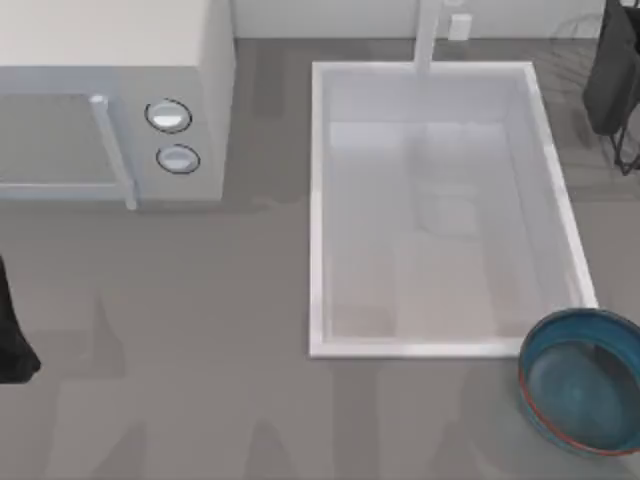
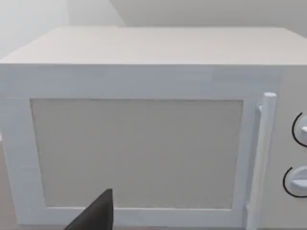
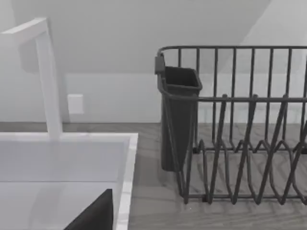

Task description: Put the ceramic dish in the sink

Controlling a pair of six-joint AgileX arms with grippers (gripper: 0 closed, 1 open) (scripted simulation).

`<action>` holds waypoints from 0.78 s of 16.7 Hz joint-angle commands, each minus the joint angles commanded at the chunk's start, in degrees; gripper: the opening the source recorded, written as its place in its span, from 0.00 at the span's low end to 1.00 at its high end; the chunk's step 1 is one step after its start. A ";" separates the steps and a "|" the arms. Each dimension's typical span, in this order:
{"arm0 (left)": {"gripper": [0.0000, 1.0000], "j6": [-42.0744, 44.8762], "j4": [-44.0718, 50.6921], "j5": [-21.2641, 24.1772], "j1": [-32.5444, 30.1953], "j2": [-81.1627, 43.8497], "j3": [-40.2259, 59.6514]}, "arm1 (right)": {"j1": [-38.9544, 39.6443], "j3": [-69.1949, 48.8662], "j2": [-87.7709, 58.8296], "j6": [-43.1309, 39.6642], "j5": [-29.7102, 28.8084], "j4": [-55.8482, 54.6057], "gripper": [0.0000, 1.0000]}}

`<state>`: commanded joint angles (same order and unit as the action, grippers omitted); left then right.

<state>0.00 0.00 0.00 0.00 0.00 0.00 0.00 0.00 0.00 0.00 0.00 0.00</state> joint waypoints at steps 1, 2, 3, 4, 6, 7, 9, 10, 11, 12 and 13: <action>1.00 0.00 0.00 0.00 0.00 0.00 0.00 | 0.00 0.00 0.00 0.00 0.00 0.00 1.00; 1.00 0.00 0.00 0.00 0.00 0.00 0.00 | 0.01 -0.07 -0.08 0.01 0.00 0.07 1.00; 1.00 0.00 0.00 0.00 0.00 0.00 0.00 | 0.14 -0.71 -0.72 0.11 0.03 0.72 1.00; 1.00 0.00 0.00 0.00 0.00 0.00 0.00 | 0.35 -1.93 -1.97 0.28 0.06 1.96 1.00; 1.00 0.00 0.00 0.00 0.00 0.00 0.00 | 0.93 -5.90 -6.27 0.86 0.08 6.16 1.00; 1.00 0.00 0.00 0.00 0.00 0.00 0.00 | 1.28 -8.51 -9.36 1.24 0.05 9.04 1.00; 1.00 0.00 0.00 0.00 0.00 0.00 0.00 | 2.05 -14.60 -17.38 2.13 -0.05 15.99 1.00; 1.00 0.00 0.00 0.00 0.00 0.00 0.00 | 2.48 -17.93 -22.15 2.61 -0.11 19.89 1.00; 1.00 0.00 0.00 0.00 0.00 0.00 0.00 | 2.94 -21.39 -27.28 3.11 -0.17 23.98 1.00; 1.00 0.00 0.00 0.00 0.00 0.00 0.00 | 3.41 -24.91 -32.63 3.62 -0.23 28.19 1.00; 1.00 0.00 0.00 0.00 0.00 0.00 0.00 | 3.90 -28.44 -38.04 4.12 -0.27 32.43 1.00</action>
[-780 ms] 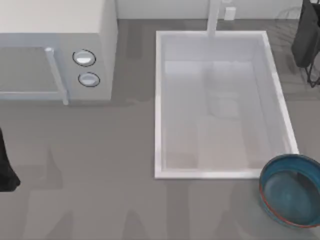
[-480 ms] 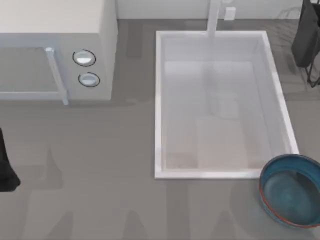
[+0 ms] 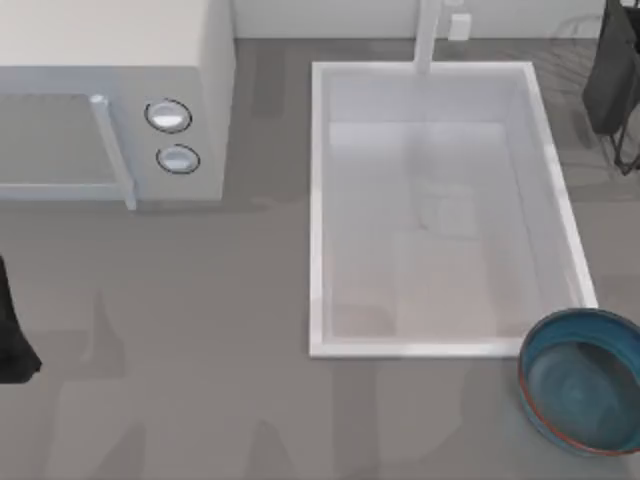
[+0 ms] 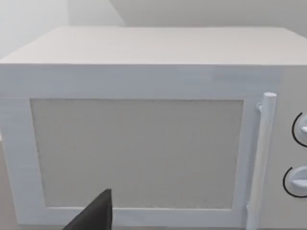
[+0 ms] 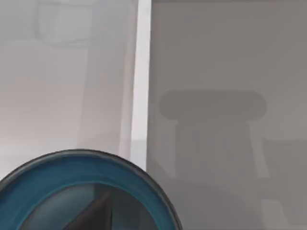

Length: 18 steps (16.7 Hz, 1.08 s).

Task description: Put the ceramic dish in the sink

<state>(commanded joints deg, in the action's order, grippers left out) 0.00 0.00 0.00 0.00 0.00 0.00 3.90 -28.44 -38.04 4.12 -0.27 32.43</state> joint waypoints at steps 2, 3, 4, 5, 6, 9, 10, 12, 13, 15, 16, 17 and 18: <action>1.00 0.00 0.00 0.00 0.00 0.00 0.00 | 0.97 -6.91 -10.48 0.99 -0.09 8.28 1.00; 1.00 0.00 0.00 0.00 0.00 0.00 0.00 | 1.43 -10.24 -15.35 1.47 -0.13 12.19 1.00; 1.00 0.00 0.00 0.00 0.00 0.00 0.00 | 1.88 -13.44 -19.84 1.93 -0.16 15.88 1.00; 1.00 0.00 0.00 0.00 0.00 0.00 0.00 | 2.29 -16.47 -23.91 2.36 -0.19 19.28 1.00; 1.00 0.00 0.00 0.00 0.00 0.00 0.00 | 2.68 -19.29 -27.57 2.77 -0.21 22.40 1.00; 1.00 0.00 0.00 0.00 0.00 0.00 0.00 | 3.61 -26.22 -36.25 3.75 -0.26 29.91 1.00; 1.00 0.00 0.00 0.00 0.00 0.00 0.00 | 3.82 -27.87 -38.31 3.98 -0.27 31.64 1.00; 1.00 0.00 0.00 0.00 0.00 0.00 0.00 | 4.08 -29.76 -40.56 4.23 -0.26 33.49 1.00; 1.00 0.00 0.00 0.00 0.00 0.00 0.00 | 4.11 -29.97 -40.81 4.26 -0.26 33.68 1.00; 1.00 0.00 0.00 0.00 0.00 0.00 0.00 | 4.11 -29.97 -40.81 4.26 -0.26 33.68 1.00; 1.00 0.00 0.00 0.00 0.00 0.00 0.00 | 4.11 -29.97 -40.81 4.26 -0.26 33.68 1.00; 1.00 0.00 0.00 0.00 0.00 0.00 0.00 | 3.83 -29.78 -40.61 4.20 -0.25 33.54 1.00; 1.00 0.00 0.00 0.00 0.00 0.00 0.00 | 3.85 -29.66 -40.69 4.19 -0.25 33.38 1.00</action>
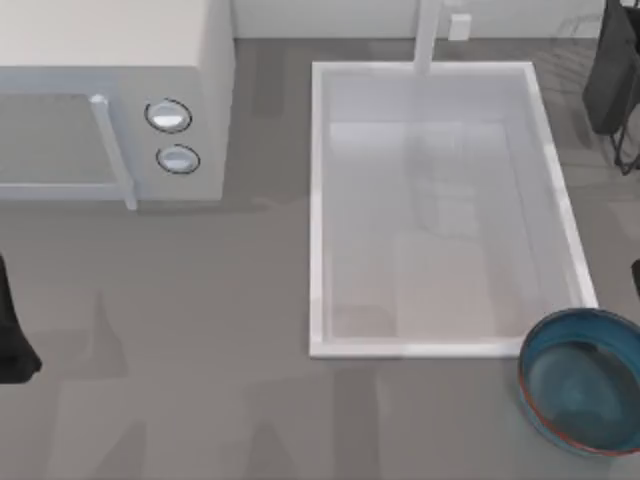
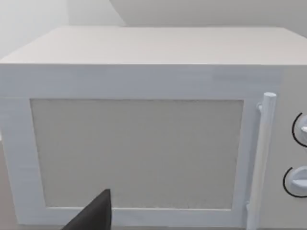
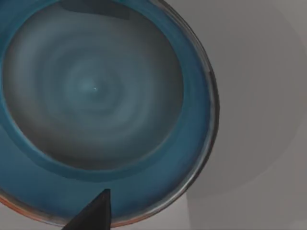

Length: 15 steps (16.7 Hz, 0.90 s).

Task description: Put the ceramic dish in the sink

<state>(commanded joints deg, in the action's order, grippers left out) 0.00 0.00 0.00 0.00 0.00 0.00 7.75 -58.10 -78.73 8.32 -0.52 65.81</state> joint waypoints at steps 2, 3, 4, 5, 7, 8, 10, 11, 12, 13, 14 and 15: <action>1.00 0.00 0.00 0.00 0.00 0.00 0.00 | 0.08 1.53 -0.82 -0.04 0.00 -2.07 1.00; 1.00 0.00 0.00 0.00 0.00 0.00 0.00 | 0.11 2.80 -1.49 -0.03 0.00 -4.01 1.00; 1.00 0.00 0.00 0.00 0.00 0.00 0.00 | 0.15 4.28 -2.42 -0.03 0.01 -6.54 1.00; 1.00 0.00 0.00 0.00 0.00 0.00 0.00 | 0.18 5.99 -3.55 0.01 0.01 -9.57 1.00; 1.00 0.00 0.00 0.00 0.00 0.00 0.00 | 0.19 9.76 -5.92 0.11 0.00 -16.10 1.00; 1.00 0.00 0.00 0.00 0.00 0.00 0.00 | 0.21 11.54 -6.95 0.14 0.00 -19.05 1.00; 1.00 0.00 0.00 0.00 0.00 0.00 0.00 | 0.26 14.29 -8.71 0.20 0.00 -23.22 1.00; 1.00 0.00 0.00 0.00 0.00 0.00 0.00 | 0.27 15.15 -9.24 0.23 0.00 -24.39 1.00; 1.00 0.00 0.00 0.00 0.00 0.00 0.00 | 0.28 15.59 -9.47 0.24 0.00 -24.95 1.00; 1.00 0.00 0.00 0.00 0.00 0.00 0.00 | 0.28 15.64 -9.49 0.24 0.00 -25.01 1.00; 1.00 0.00 0.00 0.00 0.00 0.00 0.00 | 0.28 15.64 -9.49 0.24 0.00 -25.01 1.00; 1.00 0.00 0.00 0.00 0.00 0.00 0.00 | 0.28 15.64 -9.49 0.24 0.00 -25.01 1.00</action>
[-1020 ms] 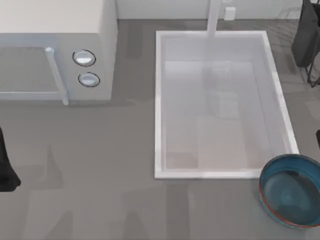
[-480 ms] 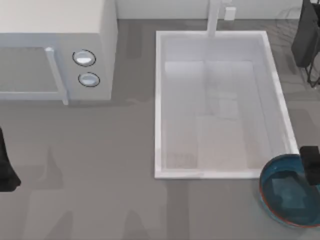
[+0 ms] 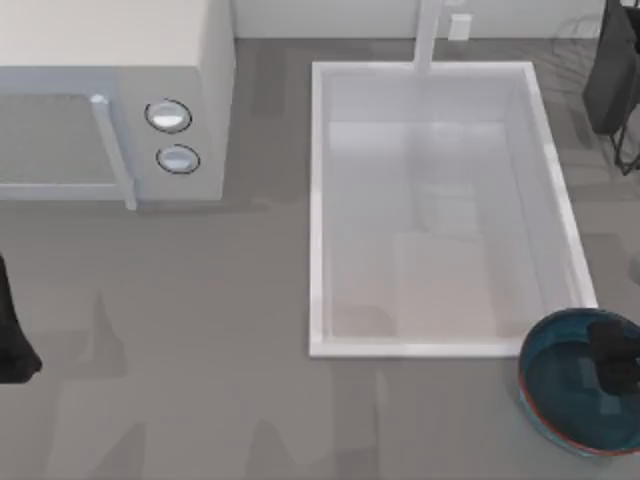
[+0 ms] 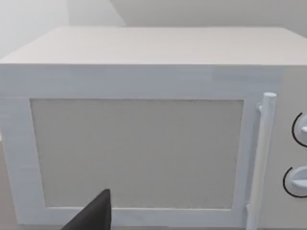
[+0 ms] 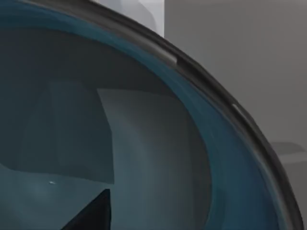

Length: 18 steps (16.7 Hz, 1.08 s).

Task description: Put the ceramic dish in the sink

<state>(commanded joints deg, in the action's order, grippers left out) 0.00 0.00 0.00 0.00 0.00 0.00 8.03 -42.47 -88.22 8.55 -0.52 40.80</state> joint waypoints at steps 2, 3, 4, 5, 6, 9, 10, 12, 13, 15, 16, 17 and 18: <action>1.00 0.00 0.00 0.00 0.00 0.00 0.00 | 0.00 0.00 0.00 0.00 0.00 0.00 0.92; 1.00 0.00 0.00 0.00 0.00 0.00 0.00 | 0.00 0.00 0.00 0.00 0.00 0.00 0.85; 1.00 0.00 0.00 0.00 0.00 0.00 0.00 | 0.00 0.00 0.00 0.00 0.00 0.00 0.77; 1.00 0.00 0.00 0.00 0.00 0.00 0.00 | 0.00 0.00 0.00 0.00 0.00 0.00 0.70; 1.00 0.00 0.00 0.00 0.00 0.00 0.00 | 0.00 0.00 0.00 0.00 0.00 0.00 0.62; 1.00 0.00 0.00 0.00 0.00 0.00 0.00 | 0.00 0.00 0.00 0.00 0.00 0.00 0.40; 1.00 0.00 0.00 0.00 0.00 0.00 0.00 | 0.00 0.00 0.00 0.00 0.00 0.00 0.32; 1.00 0.00 0.00 0.00 0.00 0.00 0.00 | 0.00 0.00 0.00 0.00 0.00 0.00 0.17; 1.00 0.00 0.00 0.00 0.00 0.00 0.00 | 0.00 0.00 0.00 0.00 0.00 0.00 0.10; 1.00 0.00 0.00 0.00 0.00 0.00 0.00 | 0.00 0.00 0.00 0.00 0.00 0.00 0.00; 1.00 0.00 0.00 0.00 0.00 0.00 0.00 | 0.00 0.00 0.00 0.00 0.00 0.00 0.00; 1.00 0.00 0.00 0.00 0.00 0.00 0.00 | 0.00 0.00 0.00 0.00 0.00 0.00 0.00; 1.00 0.00 0.00 0.00 0.00 0.00 0.00 | 0.00 0.00 0.00 0.00 0.00 0.00 0.00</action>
<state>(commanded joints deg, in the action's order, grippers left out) 0.00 0.00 0.00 0.00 0.00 0.00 8.03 -42.47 -88.22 8.55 -0.52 40.80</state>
